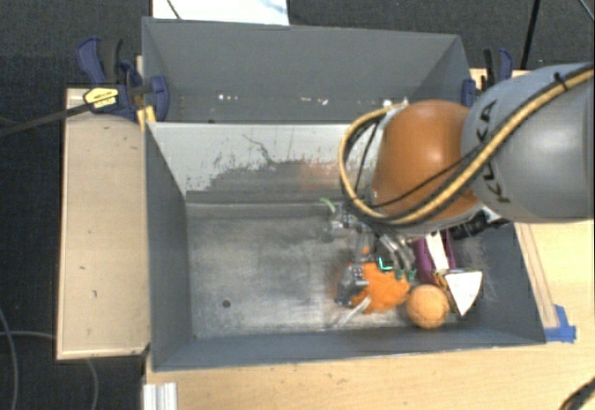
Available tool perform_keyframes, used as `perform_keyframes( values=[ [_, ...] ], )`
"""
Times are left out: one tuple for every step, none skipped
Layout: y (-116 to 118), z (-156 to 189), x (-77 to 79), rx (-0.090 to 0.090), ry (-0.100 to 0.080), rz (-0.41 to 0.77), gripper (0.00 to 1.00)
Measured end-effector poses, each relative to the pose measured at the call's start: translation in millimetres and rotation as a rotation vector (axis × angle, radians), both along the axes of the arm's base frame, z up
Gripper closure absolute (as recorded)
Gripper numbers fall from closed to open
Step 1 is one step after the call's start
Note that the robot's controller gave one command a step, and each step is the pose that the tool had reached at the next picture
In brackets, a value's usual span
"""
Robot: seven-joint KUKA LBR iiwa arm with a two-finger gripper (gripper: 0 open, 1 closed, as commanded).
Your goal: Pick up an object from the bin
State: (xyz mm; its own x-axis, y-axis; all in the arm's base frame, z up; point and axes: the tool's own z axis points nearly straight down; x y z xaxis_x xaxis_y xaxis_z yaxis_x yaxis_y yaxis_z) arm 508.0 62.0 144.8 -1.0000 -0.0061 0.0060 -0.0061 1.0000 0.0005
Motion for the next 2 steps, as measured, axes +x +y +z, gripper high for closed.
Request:
perform_keyframes(
  values=[
    [-0.3, 4.2, 1.9, 0.001, -0.008, -0.002, 0.0],
    [-75.4, -64.3, -19.0, 0.0, -0.013, -0.005, 0.0]
  ],
)
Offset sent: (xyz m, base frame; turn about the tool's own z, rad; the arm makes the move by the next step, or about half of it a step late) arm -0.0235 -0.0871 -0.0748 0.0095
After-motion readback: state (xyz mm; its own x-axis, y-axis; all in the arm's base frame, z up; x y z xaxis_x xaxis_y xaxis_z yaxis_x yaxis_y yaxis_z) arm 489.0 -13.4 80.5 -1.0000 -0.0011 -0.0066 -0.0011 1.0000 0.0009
